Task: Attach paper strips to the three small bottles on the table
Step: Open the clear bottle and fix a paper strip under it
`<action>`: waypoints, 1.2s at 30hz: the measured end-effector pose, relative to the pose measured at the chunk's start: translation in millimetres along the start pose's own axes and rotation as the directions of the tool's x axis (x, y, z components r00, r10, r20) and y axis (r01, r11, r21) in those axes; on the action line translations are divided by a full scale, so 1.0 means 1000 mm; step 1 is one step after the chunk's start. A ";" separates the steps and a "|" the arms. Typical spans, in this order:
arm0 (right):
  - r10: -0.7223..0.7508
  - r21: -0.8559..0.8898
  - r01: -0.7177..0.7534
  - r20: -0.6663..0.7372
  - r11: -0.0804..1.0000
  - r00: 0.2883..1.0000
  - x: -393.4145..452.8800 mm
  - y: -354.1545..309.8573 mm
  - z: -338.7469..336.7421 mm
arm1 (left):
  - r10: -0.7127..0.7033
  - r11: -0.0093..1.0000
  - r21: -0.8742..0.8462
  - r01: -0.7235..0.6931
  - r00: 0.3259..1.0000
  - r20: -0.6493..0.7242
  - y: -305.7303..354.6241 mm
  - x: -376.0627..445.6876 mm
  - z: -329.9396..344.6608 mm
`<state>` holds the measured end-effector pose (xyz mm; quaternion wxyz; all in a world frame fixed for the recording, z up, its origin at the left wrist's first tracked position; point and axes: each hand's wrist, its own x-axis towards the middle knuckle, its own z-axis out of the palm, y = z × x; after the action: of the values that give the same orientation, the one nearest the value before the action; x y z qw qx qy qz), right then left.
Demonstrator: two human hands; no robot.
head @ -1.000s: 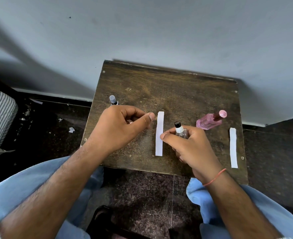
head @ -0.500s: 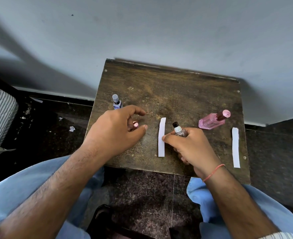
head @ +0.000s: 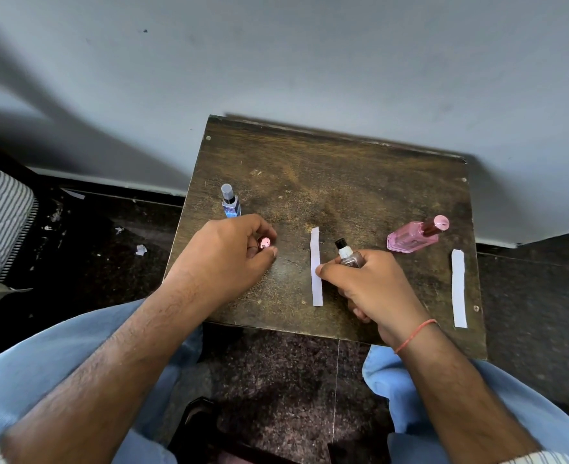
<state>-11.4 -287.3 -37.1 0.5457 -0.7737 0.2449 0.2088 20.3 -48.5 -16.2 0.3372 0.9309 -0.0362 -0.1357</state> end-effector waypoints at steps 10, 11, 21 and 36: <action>-0.102 0.007 0.102 0.066 0.995 0.993 -0.007 -0.001 -0.006 | 0.127 0.912 -0.385 -0.140 0.990 -0.059 0.003 0.004 0.015; -0.127 -0.004 0.128 0.070 0.992 0.989 -0.008 -0.001 -0.007 | 0.131 0.880 -0.453 -0.139 0.990 -0.048 0.004 0.005 0.016; -0.413 -0.192 0.422 0.089 0.886 0.906 -0.020 -0.007 -0.013 | 0.234 0.600 -0.779 -0.180 0.971 -0.044 0.015 0.008 0.017; -0.487 -0.266 0.495 0.098 0.827 0.868 -0.023 -0.013 -0.008 | 0.275 0.595 -0.792 -0.136 0.960 0.042 0.022 0.005 0.019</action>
<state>-20.9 -287.6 -11.5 0.4682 -0.8774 -0.0016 0.1044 20.0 -77.5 -17.1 0.7176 0.6662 -0.1079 -0.1721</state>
